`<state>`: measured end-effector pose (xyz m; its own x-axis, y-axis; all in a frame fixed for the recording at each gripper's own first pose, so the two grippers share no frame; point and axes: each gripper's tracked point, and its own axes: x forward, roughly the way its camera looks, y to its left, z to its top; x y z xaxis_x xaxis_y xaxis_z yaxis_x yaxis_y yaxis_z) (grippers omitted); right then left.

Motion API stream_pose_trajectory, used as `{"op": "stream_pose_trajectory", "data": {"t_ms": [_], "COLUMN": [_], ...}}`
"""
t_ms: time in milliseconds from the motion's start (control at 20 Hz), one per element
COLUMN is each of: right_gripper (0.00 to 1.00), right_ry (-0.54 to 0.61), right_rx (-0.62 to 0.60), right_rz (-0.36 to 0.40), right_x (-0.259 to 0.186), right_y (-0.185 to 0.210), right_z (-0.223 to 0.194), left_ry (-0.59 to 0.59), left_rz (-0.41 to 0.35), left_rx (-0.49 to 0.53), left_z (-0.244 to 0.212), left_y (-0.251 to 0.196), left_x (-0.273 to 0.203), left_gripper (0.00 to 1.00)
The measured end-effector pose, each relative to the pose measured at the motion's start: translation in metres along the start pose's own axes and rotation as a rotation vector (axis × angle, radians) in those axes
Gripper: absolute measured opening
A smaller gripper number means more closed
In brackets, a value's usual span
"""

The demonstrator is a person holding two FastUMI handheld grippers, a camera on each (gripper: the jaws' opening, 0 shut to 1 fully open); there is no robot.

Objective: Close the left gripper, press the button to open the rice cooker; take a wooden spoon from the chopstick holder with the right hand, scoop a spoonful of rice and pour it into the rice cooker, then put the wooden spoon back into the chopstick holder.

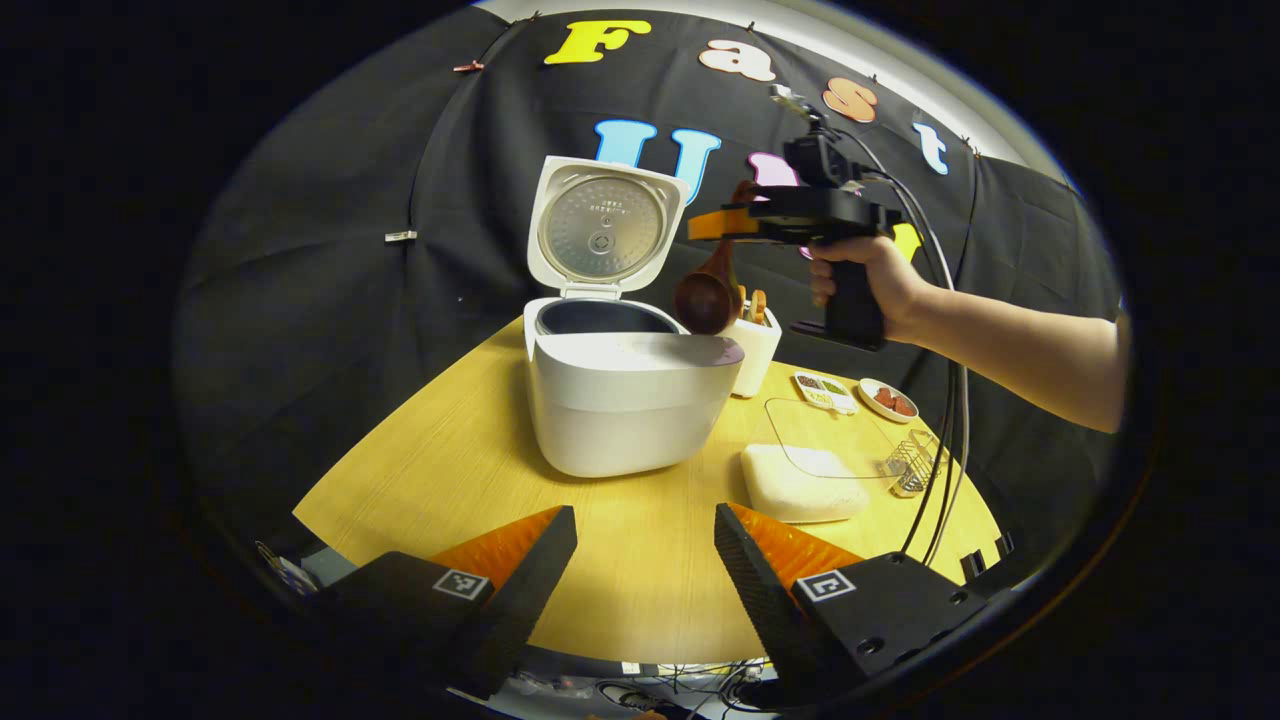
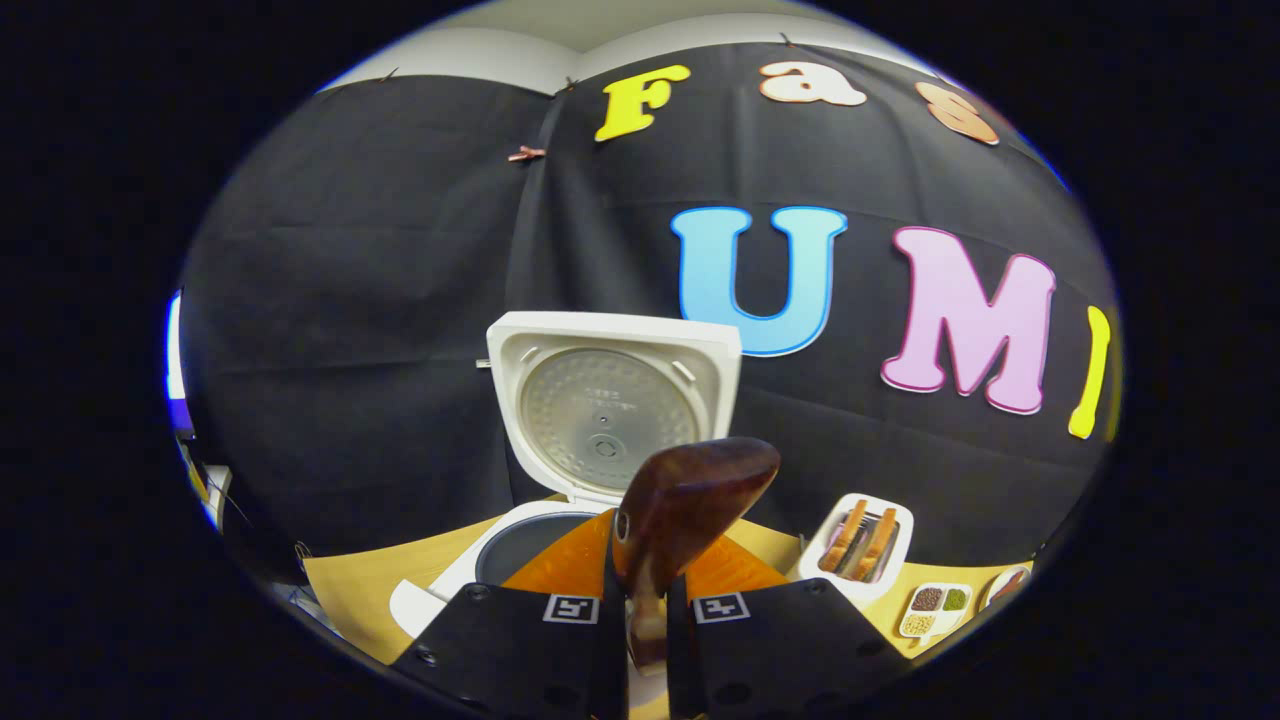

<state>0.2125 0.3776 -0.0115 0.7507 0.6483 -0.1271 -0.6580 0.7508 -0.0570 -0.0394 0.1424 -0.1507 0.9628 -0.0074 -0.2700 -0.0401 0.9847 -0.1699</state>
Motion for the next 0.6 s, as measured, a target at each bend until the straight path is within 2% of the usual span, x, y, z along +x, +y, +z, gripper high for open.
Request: {"op": "stream_pose_trajectory", "data": {"t_ms": [300,400,450,500,600], "right_gripper": [0.19,0.19,0.14,0.19,0.19], "right_ry": [-0.054,-0.058,-0.059,-0.061,-0.056], "right_rx": [0.137,0.167,0.177,0.186,0.218], "right_rz": [-0.060,-0.088,-0.105,-0.124,-0.160], "right_x": [-0.079,-0.105,-0.119,-0.133,-0.160], "right_y": [-0.066,-0.096,-0.112,-0.128,-0.158], "right_z": [0.031,0.031,0.030,0.029,0.023], "left_ry": [0.008,-0.001,-0.007,-0.013,-0.021], "left_rz": [0.025,0.040,0.047,0.052,0.063], "left_rx": [-0.021,-0.013,-0.004,0.004,0.020], "left_z": [0.000,0.006,0.010,0.011,0.013], "left_y": [-0.035,-0.049,-0.058,-0.066,-0.078], "left_x": [0.003,0.003,0.005,0.004,0.003], "left_gripper": [0.96,0.96,0.96,0.96,0.96]}}
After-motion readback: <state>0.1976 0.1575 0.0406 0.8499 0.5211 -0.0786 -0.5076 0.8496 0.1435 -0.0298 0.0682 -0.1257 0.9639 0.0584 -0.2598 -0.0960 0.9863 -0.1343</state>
